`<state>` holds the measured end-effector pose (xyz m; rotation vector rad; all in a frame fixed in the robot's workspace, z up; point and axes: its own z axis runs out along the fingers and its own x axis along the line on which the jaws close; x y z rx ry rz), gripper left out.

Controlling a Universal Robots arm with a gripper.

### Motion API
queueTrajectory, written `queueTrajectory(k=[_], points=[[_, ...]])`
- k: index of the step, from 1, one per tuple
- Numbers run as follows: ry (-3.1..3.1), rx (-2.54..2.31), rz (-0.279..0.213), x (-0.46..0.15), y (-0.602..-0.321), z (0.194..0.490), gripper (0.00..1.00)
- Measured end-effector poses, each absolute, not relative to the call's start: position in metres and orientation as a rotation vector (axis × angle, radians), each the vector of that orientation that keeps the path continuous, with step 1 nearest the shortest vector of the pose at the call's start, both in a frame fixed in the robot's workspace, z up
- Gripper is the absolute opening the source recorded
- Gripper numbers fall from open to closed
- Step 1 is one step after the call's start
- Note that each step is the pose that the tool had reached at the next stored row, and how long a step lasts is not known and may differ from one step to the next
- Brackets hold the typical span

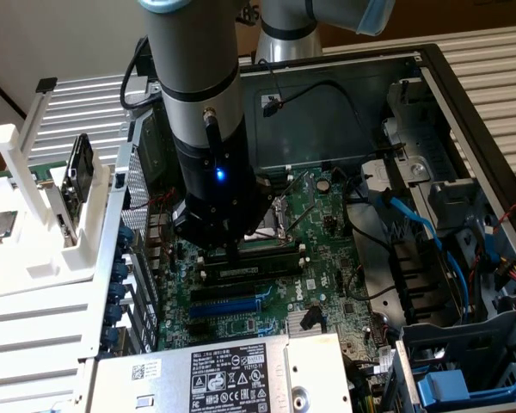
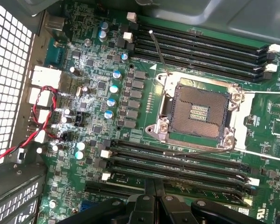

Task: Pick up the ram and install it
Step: 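Press down the ram until it locks into place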

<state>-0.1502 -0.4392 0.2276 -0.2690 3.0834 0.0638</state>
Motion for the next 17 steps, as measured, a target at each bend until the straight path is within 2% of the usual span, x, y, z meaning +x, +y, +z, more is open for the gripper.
queueTrajectory(k=[17], points=[[3.083,-0.269,0.064,-0.139,-0.439,0.244,0.10]])
